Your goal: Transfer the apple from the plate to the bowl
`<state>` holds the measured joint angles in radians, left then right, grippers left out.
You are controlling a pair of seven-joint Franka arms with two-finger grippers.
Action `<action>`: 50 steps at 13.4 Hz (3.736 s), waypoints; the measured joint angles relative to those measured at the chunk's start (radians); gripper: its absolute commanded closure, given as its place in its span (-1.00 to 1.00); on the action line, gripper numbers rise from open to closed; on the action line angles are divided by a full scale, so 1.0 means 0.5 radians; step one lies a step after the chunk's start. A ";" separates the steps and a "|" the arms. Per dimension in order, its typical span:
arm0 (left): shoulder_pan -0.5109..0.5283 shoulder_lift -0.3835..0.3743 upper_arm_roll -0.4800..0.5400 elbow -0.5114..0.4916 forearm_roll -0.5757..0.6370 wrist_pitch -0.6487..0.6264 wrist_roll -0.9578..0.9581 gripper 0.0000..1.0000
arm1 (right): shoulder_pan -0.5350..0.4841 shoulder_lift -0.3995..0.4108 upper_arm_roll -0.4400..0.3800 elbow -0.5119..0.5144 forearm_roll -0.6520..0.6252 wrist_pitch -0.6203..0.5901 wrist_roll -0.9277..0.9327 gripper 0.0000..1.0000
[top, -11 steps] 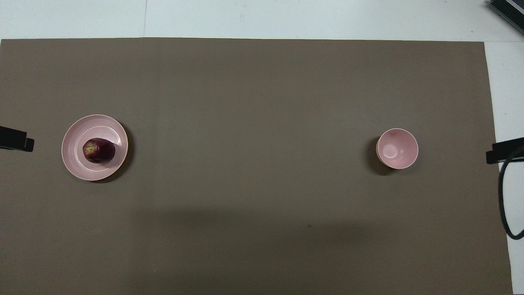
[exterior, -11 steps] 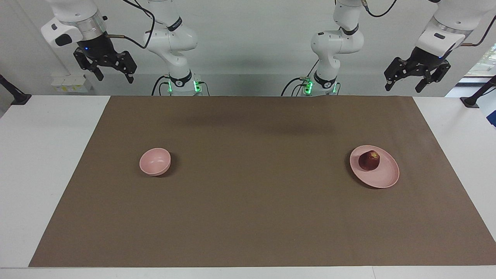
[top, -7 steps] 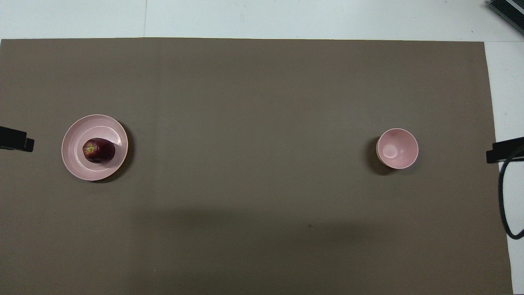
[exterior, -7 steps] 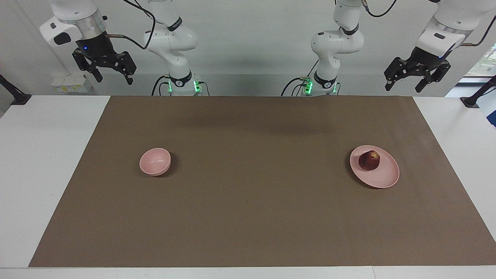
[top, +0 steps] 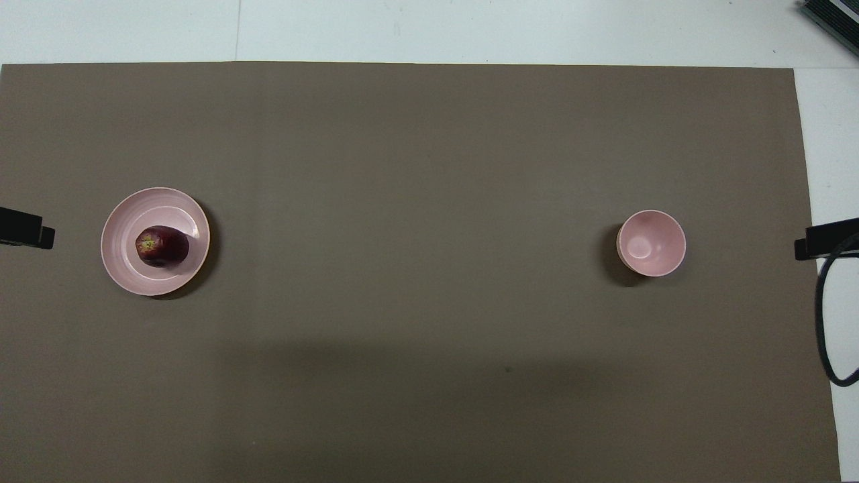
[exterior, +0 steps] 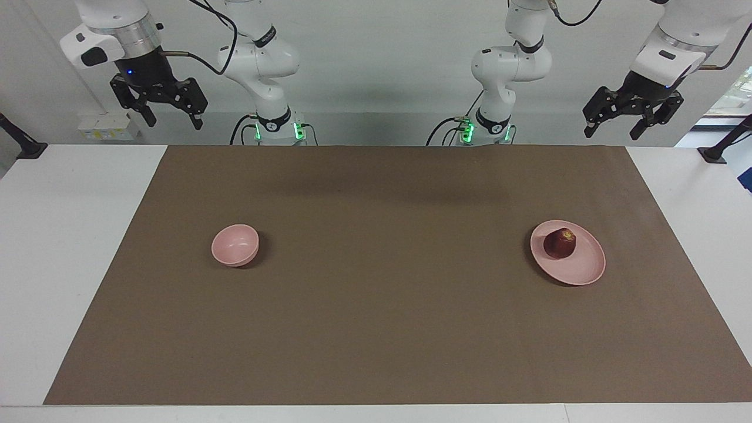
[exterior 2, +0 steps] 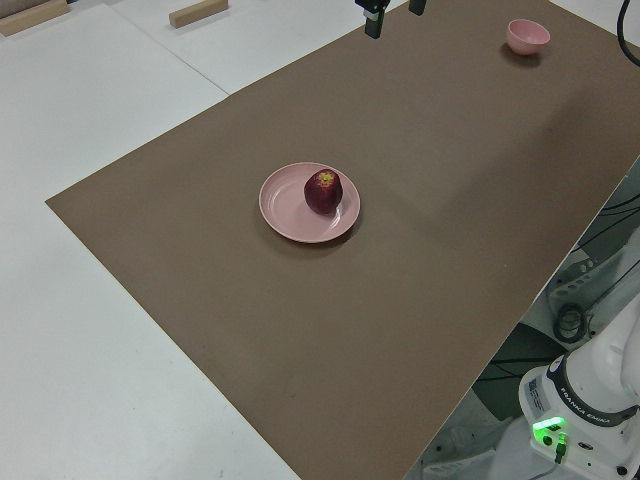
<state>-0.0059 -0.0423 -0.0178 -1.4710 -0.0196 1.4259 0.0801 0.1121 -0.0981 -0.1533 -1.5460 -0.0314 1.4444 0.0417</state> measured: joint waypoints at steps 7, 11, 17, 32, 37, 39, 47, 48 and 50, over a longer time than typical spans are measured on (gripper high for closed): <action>0.001 0.000 0.002 -0.024 0.000 0.168 0.010 -1.00 | 0.008 -0.018 0.002 -0.029 0.013 -0.001 0.000 -1.00; 0.095 0.005 0.008 -0.175 0.000 0.464 0.114 -1.00 | 0.009 -0.018 0.005 -0.031 0.014 -0.001 0.000 -1.00; 0.260 0.052 0.010 -0.694 -0.001 1.102 0.325 -1.00 | 0.019 -0.028 0.009 -0.066 0.015 -0.002 0.000 -1.00; 0.175 0.365 -0.031 -1.414 -0.162 2.005 0.327 -0.66 | 0.050 -0.034 0.013 -0.349 0.125 0.178 0.000 -1.00; 0.175 0.361 -0.028 -1.424 -0.163 2.109 0.327 0.82 | 0.073 -0.030 0.014 -0.411 0.228 0.250 0.069 -1.00; 0.175 0.361 -0.028 -1.424 -0.163 2.109 0.327 0.94 | 0.098 -0.024 0.015 -0.427 0.243 0.288 0.106 -1.00; 0.170 0.309 -0.039 -1.300 -0.164 1.992 0.326 0.95 | 0.346 0.047 0.020 -0.450 0.694 0.486 0.753 -1.00; 0.167 0.282 -0.046 -1.264 -0.173 1.891 0.326 0.95 | 0.399 0.060 0.021 -0.451 0.767 0.522 0.885 -1.00; 0.144 0.213 -0.071 -1.201 -0.361 1.699 0.325 0.95 | 0.459 0.088 0.025 -0.457 0.955 0.605 1.127 -1.00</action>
<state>0.0659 0.0644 -0.0535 -2.0714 -0.2002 2.2753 0.2428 0.3415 -0.0539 -0.1409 -1.7747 0.4463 1.7469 0.6052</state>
